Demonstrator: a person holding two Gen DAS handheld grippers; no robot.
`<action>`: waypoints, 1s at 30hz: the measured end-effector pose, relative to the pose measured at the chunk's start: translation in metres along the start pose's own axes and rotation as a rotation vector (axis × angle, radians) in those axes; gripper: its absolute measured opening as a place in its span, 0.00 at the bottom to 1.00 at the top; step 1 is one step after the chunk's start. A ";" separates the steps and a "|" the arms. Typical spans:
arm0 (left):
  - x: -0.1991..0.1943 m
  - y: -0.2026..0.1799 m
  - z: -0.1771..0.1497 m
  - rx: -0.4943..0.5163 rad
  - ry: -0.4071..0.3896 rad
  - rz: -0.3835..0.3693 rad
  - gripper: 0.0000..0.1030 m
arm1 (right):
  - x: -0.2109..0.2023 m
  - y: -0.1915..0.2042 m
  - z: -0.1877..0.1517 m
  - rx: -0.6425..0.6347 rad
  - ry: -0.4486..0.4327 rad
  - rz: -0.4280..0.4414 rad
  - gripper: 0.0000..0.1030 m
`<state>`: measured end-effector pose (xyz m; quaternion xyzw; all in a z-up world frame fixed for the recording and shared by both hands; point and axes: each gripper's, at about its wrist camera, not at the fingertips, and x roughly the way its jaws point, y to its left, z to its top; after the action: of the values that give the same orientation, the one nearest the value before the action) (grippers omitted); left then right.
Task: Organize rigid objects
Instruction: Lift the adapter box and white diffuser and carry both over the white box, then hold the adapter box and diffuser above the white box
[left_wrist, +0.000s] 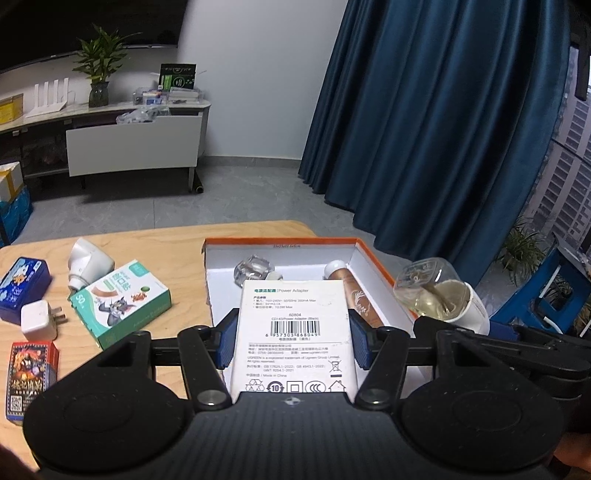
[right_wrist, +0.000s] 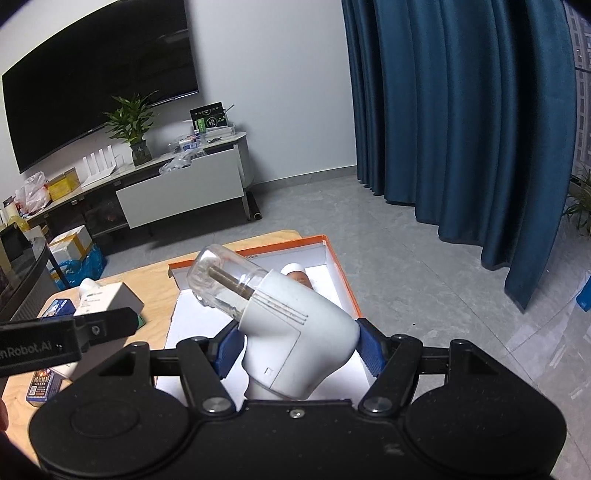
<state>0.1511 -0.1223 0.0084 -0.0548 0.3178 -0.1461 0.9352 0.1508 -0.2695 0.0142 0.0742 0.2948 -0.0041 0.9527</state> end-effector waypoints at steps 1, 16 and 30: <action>0.000 -0.001 0.000 0.000 0.004 0.003 0.58 | -0.001 0.001 0.001 -0.001 0.000 0.002 0.77; -0.003 -0.005 -0.001 -0.001 0.011 0.019 0.58 | -0.006 0.001 0.003 -0.023 -0.016 0.016 0.77; -0.003 -0.004 -0.001 -0.013 0.013 0.014 0.58 | -0.007 0.007 0.005 -0.045 -0.022 0.018 0.77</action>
<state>0.1467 -0.1252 0.0100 -0.0576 0.3253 -0.1378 0.9337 0.1483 -0.2639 0.0236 0.0555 0.2835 0.0101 0.9573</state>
